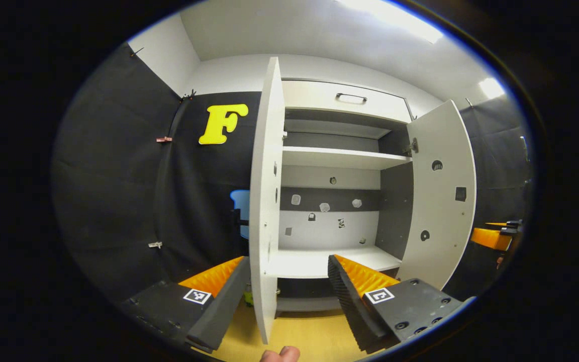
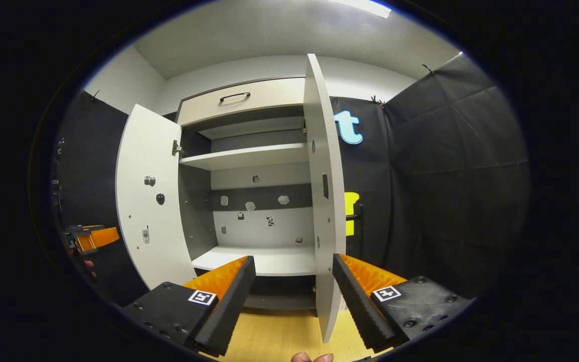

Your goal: Open the right door of the double-door shoe cabinet with the right hand, and open the left door with the left hand.

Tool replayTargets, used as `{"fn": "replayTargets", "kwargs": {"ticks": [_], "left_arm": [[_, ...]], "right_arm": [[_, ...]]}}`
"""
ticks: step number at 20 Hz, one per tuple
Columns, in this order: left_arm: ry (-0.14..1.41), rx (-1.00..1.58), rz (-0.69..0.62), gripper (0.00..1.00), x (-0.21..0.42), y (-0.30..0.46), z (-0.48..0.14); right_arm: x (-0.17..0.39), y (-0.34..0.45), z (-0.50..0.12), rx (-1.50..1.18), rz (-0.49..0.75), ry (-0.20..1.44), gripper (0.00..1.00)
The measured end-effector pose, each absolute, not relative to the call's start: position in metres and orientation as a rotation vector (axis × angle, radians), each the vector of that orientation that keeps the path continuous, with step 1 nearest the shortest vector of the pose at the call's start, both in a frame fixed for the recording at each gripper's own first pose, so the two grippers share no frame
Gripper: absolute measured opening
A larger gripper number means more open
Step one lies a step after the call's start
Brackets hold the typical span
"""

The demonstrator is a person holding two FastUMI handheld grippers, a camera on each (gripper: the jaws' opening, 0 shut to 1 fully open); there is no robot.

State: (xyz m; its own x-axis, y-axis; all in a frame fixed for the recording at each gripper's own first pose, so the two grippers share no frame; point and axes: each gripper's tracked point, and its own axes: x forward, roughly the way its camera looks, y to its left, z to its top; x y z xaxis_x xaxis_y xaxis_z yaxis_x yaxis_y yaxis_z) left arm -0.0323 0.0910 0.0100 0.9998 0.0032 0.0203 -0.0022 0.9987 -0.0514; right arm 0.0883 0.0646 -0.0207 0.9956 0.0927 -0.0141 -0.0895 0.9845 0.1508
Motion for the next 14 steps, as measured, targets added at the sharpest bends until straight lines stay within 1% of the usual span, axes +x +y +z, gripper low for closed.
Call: {"fn": "replayTargets", "kwargs": {"ticks": [1, 2, 3, 6, 11, 14], "left_arm": [[-0.023, -0.056, -0.009, 0.95, -0.034, 0.082, 0.01], [-0.024, -0.053, -0.011, 0.95, -0.034, 0.077, 0.01], [-0.023, -0.046, -0.014, 0.95, -0.034, 0.073, 0.009], [-0.027, -0.032, -0.033, 0.95, -0.031, 0.056, 0.01], [-0.044, -0.024, -0.052, 0.95, -0.029, 0.03, 0.014], [-0.032, -0.018, -0.086, 0.95, -0.027, 0.012, 0.01]], "right_arm": [[0.088, 0.065, -0.019, 0.155, 0.093, 0.018, 0.97], [0.086, 0.065, -0.016, 0.158, 0.092, 0.008, 1.0], [0.086, 0.064, -0.011, 0.16, 0.087, -0.007, 0.97], [0.084, 0.065, -0.001, 0.162, 0.083, -0.037, 0.97], [0.079, 0.074, -0.004, 0.161, 0.098, -0.023, 0.97], [0.079, 0.074, -0.002, 0.156, 0.1, -0.024, 0.97]]}}
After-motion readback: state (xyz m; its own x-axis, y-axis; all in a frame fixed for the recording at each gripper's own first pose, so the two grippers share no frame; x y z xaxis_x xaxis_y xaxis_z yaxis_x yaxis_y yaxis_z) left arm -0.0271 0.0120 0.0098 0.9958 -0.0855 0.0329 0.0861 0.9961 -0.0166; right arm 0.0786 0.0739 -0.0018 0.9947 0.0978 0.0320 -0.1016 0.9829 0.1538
